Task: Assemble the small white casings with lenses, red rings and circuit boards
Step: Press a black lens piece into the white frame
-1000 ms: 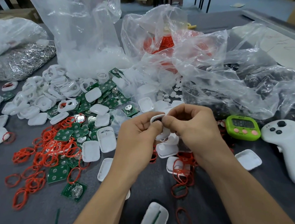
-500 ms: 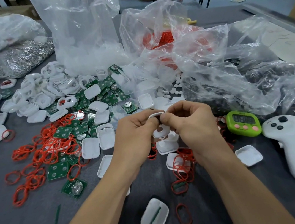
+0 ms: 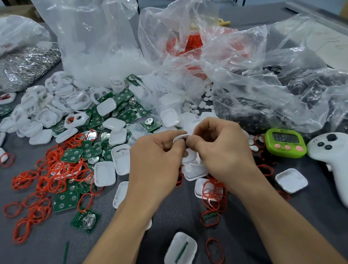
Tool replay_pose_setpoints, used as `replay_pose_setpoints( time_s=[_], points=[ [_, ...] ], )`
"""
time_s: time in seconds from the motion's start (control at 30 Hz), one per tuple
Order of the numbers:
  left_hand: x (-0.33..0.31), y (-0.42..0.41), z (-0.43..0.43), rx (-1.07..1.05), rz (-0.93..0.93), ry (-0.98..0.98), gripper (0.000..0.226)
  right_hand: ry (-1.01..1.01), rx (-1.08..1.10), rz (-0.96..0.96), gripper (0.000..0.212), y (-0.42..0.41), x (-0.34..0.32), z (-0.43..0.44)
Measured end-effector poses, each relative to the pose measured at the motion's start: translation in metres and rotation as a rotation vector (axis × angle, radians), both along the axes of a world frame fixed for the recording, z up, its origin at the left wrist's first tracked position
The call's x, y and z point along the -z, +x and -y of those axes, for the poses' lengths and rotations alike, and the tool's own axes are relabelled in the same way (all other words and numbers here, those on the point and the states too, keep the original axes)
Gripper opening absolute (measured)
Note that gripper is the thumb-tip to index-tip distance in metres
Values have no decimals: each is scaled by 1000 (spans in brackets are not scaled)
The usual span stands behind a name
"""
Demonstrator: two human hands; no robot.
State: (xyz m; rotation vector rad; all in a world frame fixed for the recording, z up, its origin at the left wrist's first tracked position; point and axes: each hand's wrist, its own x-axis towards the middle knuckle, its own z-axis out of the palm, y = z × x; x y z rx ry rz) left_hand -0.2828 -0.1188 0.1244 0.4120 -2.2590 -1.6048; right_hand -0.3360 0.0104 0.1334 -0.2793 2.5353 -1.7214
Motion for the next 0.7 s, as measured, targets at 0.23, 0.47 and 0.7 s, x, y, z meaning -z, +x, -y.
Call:
replay_pose_setpoints(
  time_s=[0.23,0.47,0.7],
  points=[
    [-4,2,0,11,-7,117,20,-61,-65,23,17,-1,-2,-2],
    [-7,3,0,54,-17,360,26,-217,-220,96,12,-4,-10,-12],
    [-9,2,-1,44,-11,386,20,-160,-190,-16,21,-1,-10,-12]
  ],
)
